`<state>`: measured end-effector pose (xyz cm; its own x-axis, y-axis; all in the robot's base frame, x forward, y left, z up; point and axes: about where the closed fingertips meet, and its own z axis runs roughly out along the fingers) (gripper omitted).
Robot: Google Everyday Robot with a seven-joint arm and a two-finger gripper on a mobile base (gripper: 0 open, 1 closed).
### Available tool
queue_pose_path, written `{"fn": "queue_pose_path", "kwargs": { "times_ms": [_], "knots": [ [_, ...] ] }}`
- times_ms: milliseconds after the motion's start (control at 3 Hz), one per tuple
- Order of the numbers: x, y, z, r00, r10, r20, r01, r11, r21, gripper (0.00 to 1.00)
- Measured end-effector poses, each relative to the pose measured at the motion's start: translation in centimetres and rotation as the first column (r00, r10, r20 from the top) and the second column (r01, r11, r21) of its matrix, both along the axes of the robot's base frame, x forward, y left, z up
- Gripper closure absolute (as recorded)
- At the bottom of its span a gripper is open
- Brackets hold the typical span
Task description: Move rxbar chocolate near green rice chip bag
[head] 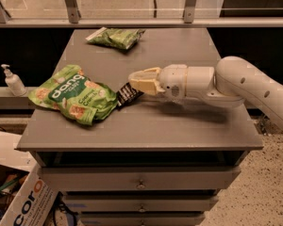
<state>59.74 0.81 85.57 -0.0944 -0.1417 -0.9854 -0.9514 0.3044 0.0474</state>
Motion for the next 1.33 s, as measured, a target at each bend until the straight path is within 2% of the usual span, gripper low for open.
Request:
{"fn": "queue_pose_path", "kwargs": {
  "times_ms": [1000, 1333],
  "knots": [
    [-0.69, -0.11, -0.66, 0.9995, 0.000, -0.032, 0.000, 1.000, -0.028, 0.12],
    [-0.55, -0.59, -0.41, 0.9994, -0.009, -0.033, 0.008, 0.999, -0.031, 0.00]
  ]
}}
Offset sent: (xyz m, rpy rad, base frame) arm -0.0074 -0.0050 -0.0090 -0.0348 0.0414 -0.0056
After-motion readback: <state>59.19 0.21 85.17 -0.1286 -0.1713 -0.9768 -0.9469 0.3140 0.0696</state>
